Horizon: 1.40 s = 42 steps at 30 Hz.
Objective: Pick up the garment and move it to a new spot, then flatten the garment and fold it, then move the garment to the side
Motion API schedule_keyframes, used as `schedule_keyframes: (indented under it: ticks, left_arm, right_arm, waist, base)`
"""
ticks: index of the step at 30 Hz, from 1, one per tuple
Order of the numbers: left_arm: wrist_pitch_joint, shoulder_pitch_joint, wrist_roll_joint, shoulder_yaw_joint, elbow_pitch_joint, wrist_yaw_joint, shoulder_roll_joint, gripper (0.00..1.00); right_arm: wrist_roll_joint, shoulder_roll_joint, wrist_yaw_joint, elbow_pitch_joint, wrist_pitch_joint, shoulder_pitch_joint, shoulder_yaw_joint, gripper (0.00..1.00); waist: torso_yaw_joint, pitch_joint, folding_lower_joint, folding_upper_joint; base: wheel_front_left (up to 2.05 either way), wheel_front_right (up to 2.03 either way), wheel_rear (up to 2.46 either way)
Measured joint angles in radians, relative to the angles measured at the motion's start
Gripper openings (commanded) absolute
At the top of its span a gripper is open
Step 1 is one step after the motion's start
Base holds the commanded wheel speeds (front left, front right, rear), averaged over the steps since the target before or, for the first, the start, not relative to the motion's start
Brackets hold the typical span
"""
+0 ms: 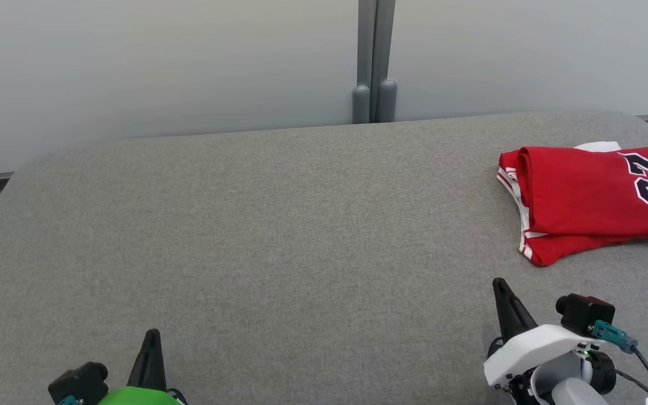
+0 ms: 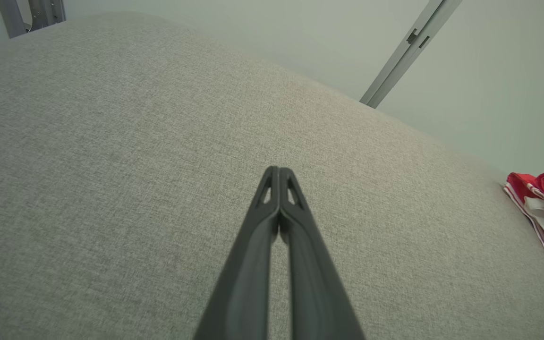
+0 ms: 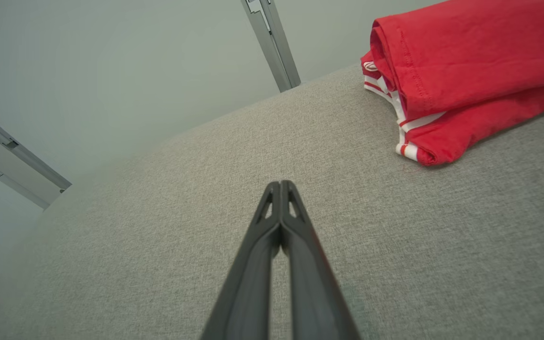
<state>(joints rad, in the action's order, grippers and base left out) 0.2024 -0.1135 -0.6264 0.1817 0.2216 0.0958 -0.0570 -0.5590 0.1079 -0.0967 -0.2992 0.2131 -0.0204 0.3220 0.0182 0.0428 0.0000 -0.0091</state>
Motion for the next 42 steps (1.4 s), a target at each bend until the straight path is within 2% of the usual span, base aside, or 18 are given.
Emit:
schedule_keyframes:
  ticks: [42]
  left_arm:
    - [-0.141, 0.065, -0.446, -0.115, 0.023, -0.096, 0.004, 0.0]
  right_arm:
    - [-0.489, -0.017, 0.098, 0.012, -0.138, 0.018, -0.193, 0.0]
  waist:
    - [-0.009, -0.021, 0.0, 0.0]
  base:
    - [0.0, 0.0, 0.0]
